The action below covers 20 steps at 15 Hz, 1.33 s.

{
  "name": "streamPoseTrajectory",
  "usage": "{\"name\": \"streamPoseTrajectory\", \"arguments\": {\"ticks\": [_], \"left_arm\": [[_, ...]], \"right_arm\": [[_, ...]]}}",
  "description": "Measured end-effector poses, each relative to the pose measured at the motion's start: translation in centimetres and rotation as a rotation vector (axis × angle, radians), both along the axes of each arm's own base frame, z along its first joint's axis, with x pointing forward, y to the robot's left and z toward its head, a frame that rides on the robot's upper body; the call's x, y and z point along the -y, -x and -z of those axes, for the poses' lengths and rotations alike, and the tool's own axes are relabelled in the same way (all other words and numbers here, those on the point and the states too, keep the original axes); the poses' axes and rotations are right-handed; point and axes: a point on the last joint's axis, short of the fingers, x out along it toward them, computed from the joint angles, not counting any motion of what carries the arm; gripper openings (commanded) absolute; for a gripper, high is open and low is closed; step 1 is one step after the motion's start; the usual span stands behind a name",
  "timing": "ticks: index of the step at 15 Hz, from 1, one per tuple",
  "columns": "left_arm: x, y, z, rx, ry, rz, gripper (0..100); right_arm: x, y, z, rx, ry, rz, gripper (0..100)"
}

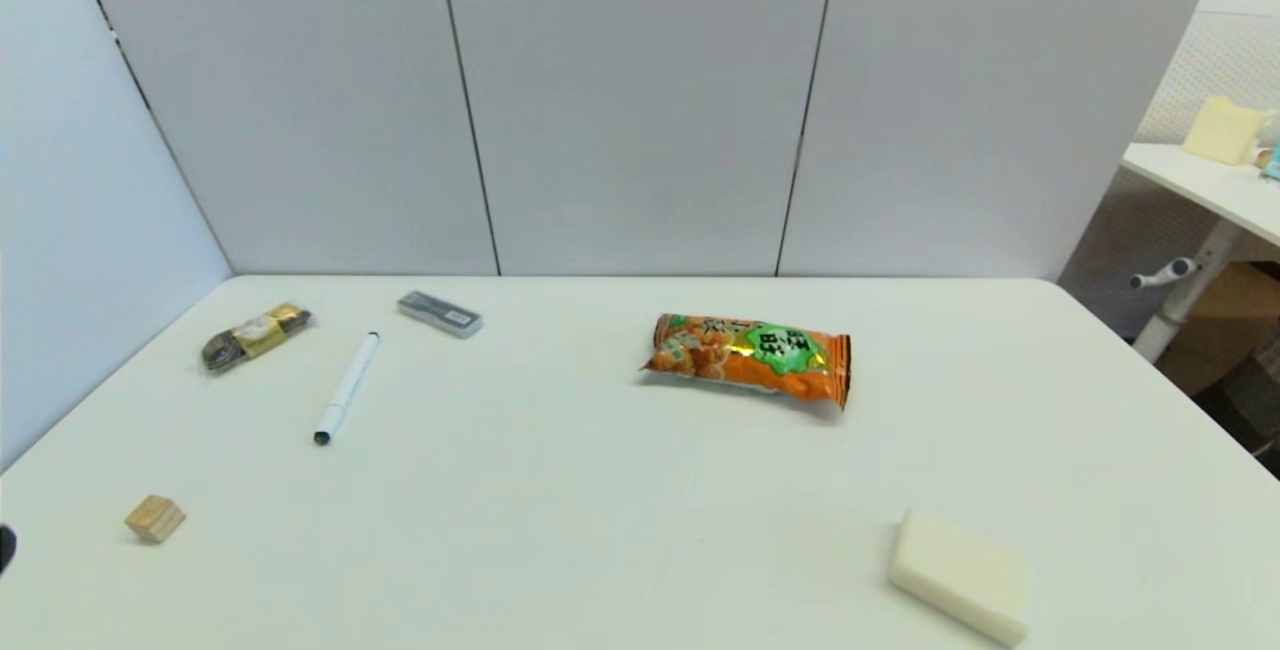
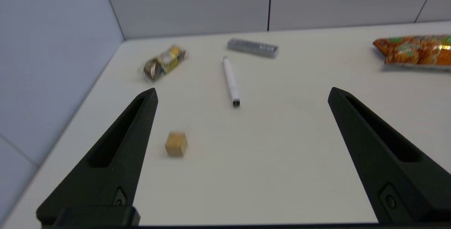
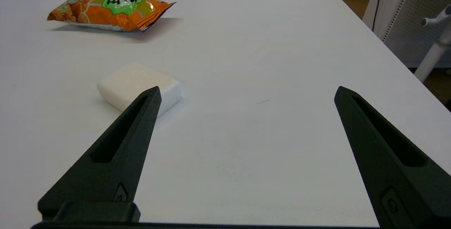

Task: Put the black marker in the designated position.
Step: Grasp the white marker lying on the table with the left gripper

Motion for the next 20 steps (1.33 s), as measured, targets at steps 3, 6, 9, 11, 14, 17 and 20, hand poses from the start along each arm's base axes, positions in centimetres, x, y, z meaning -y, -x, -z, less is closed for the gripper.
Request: {"name": "streamPoseTrajectory", "arguments": {"ticks": [3,6,9,11,14,17,20], "left_arm": [[0.4,-5.0,-6.5,-0.039,-0.030,-0.022,100],[1.7,-12.6,-11.4,-0.089,-0.050,-0.040,100],[3.2,-20.9,-11.8,-0.200,-0.073,-0.043,100],[4.1,-26.0,-10.0,-0.337,-0.063,-0.048,100],[5.0,-31.0,-6.0,-0.586,-0.043,-0.073,100],[3.9,-33.8,-2.2,-0.778,-0.036,-0.132,100],[1.6,-34.5,-1.1,-0.929,-0.032,-0.203,100]], "right_arm": [[0.0,0.0,0.0,0.000,0.000,0.000,100],[0.0,0.0,0.0,0.000,0.000,0.000,100],[0.0,0.0,0.0,0.000,0.000,0.000,100],[0.0,0.0,0.0,0.000,0.000,0.000,100],[0.0,0.0,0.0,0.000,0.000,0.000,100],[0.0,0.0,0.0,0.000,0.000,0.000,100],[0.0,0.0,0.0,0.000,0.000,0.000,100]]}}
